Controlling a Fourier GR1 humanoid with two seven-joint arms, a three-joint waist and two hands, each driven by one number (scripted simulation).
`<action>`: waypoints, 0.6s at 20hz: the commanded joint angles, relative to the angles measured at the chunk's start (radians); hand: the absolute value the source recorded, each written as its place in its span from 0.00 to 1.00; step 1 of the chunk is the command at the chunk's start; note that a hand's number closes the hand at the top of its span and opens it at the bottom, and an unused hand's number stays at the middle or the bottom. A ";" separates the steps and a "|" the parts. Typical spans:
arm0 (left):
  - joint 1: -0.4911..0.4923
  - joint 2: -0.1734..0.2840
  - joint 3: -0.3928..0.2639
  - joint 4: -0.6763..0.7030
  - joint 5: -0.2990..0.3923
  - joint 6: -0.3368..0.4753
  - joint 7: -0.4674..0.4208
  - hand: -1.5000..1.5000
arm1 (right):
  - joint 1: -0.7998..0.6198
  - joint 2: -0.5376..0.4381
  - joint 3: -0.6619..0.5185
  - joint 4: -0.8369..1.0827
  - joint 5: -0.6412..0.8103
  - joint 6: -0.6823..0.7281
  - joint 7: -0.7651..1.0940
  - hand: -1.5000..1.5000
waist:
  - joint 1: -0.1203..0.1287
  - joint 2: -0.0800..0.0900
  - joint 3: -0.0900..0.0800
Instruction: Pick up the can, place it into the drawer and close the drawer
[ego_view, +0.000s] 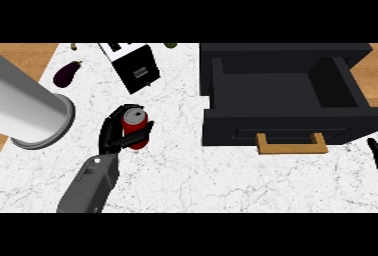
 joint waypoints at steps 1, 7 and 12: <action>-0.011 -0.007 0.003 0.005 0.026 -0.049 -0.003 1.00 | -0.037 -0.034 -0.058 0.027 -0.069 0.020 0.017 0.00 | 0.002 0.000 0.000; 0.103 -0.004 -0.041 -0.221 0.036 -0.047 0.082 1.00 | 0.110 0.023 -0.029 -0.021 -0.030 0.062 -0.082 0.00 | 0.008 -0.005 0.001; 0.219 0.083 0.010 -0.274 0.090 -0.136 0.032 1.00 | 0.039 -0.002 -0.022 -0.098 -0.048 0.010 0.063 0.00 | 0.008 -0.003 0.000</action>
